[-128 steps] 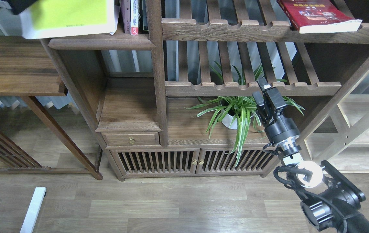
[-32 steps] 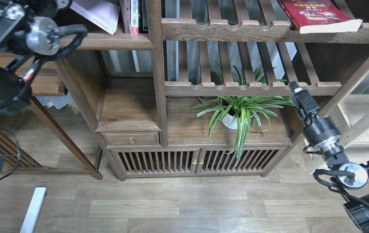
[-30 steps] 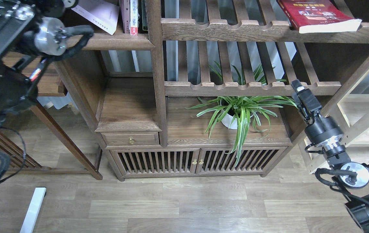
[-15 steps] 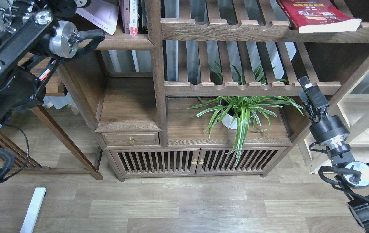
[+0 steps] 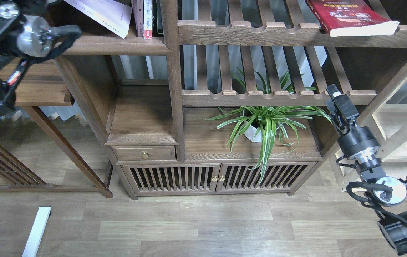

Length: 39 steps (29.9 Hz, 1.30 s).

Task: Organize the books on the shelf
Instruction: 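Withdraw the left gripper from the upper shelf and lower it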

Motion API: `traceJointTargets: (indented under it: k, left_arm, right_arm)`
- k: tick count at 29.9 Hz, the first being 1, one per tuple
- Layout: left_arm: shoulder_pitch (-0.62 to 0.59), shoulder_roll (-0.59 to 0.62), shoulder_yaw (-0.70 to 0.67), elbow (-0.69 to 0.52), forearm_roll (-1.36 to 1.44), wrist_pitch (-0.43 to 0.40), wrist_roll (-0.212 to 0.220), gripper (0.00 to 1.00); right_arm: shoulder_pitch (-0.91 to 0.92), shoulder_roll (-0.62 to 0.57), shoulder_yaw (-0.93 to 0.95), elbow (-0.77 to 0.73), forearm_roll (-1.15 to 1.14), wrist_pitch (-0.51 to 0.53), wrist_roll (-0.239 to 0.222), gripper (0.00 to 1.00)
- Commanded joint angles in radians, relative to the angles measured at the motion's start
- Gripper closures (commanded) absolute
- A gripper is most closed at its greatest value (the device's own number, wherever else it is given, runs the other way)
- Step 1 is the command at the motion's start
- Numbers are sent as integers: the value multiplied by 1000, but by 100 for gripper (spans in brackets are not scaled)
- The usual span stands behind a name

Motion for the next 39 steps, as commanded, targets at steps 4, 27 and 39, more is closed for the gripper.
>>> traceJointTargets:
  k: [4,27,39]
  left_arm:
    - [-12,-16,1,137,-32,-108,-21,98]
    - [-194,-226,7,651,-92,-350,-224,99]
    - [-223,-310,80,729,-103,-372,-256,93]
  right_arm:
    - [57,26,0,-8,-1,0,0,17]
    - [145,71,-12,-8,-5,0,-2,17]
    - [145,68,-7,-8,-5,0,-2,17]
